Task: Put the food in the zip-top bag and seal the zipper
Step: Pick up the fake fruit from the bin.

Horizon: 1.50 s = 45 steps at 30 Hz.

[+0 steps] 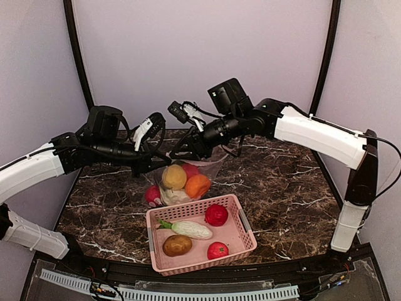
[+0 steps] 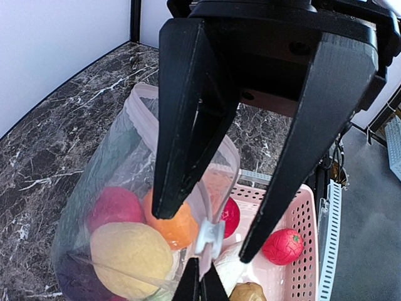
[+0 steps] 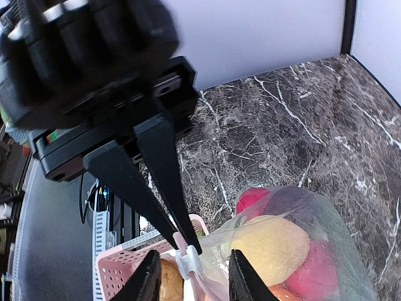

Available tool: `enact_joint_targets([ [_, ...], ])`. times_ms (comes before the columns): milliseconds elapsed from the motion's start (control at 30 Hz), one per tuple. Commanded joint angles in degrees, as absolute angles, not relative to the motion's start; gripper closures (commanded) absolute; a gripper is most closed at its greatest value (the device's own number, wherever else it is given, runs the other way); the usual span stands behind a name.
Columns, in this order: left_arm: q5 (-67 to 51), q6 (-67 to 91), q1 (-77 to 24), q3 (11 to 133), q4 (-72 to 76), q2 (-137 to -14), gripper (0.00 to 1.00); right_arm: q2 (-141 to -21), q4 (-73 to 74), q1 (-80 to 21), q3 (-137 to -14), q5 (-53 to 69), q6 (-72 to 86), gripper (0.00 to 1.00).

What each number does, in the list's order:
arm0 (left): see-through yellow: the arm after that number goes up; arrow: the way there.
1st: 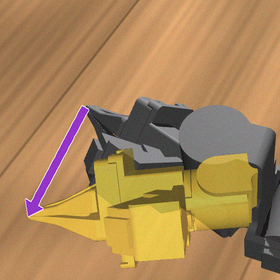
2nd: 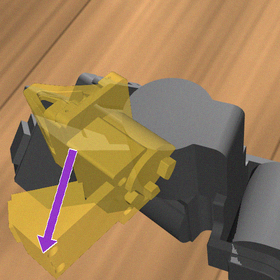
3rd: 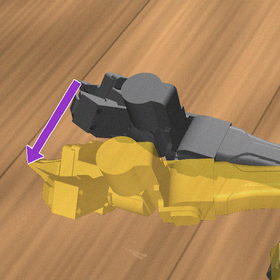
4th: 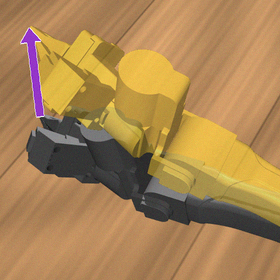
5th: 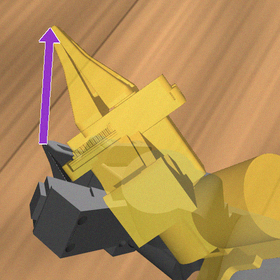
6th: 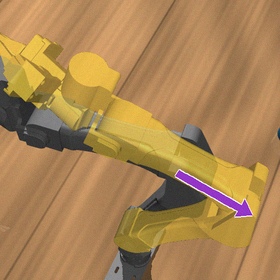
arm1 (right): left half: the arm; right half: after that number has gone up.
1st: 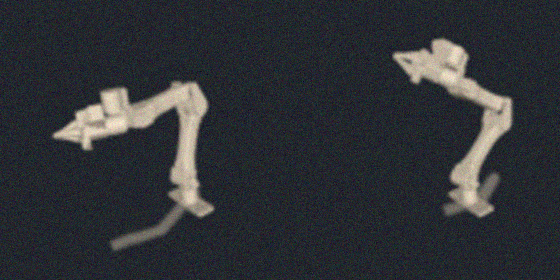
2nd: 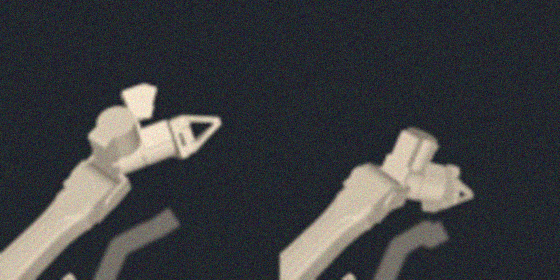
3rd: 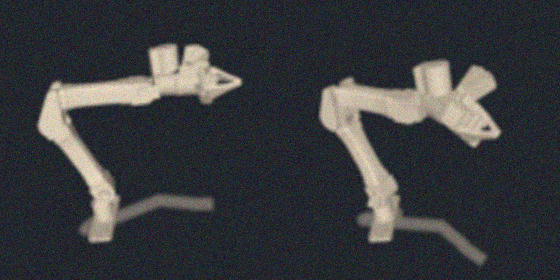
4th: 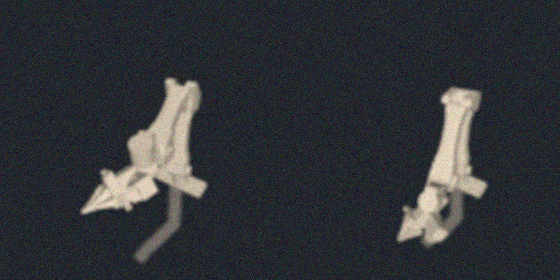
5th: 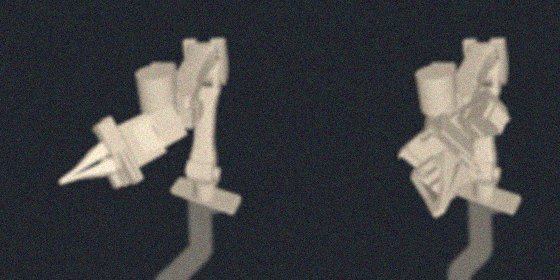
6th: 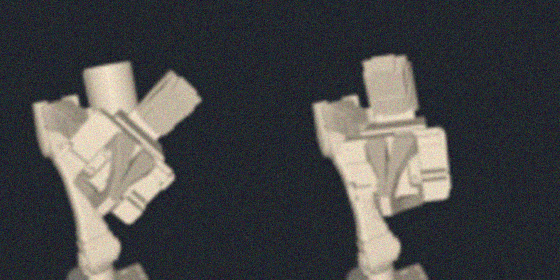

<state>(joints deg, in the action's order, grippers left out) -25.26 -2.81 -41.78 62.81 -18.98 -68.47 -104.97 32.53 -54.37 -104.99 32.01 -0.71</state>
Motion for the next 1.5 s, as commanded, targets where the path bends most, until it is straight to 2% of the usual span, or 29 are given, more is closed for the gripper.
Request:
enact_joint_targets([
  [0, -20.95, -2.68, -41.43, 64.1, -20.53, -67.17, 0.99, -100.47, 29.04, -54.04, -101.33, 27.36, 1.8, 0.59],
  [100, -19.76, -1.97, -40.59, 63.96, -20.88, -66.9, 0.99, -95.71, 26.32, -54.13, -96.37, 25.71, 4.43, 0.53],
  [233, -18.42, -0.69, -39.29, 63.58, -20.74, -66.57, 0.99, -89.36, 25.28, -55.66, -89.84, 21.92, 7.62, 0.5],
  [500, -15.24, 3.27, -37.16, 61.61, -18.46, -64.93, 0.99, -81.06, 25.06, -63.01, -76.47, 11.92, 16.24, 0.5],
  [733, -15.35, 5.91, -36.93, 58.62, -16.31, -62.67, 0.99, -81.03, 20.85, -68.08, -67.48, 9.33, 22.97, 0.5],
  [1300, -15.28, 7.95, -36.83, 56.86, -16.89, -58.77, 0.99, -98.54, 23.66, -74.17, -74.07, 6.19, 19.62, 0.48],
  [1467, -14.99, 7.92, -36.82, 56.47, -17.31, -58.31, 0.99, -97.57, 29.69, -74.18, -73.54, 0.47, 22.91, 0.41],
])
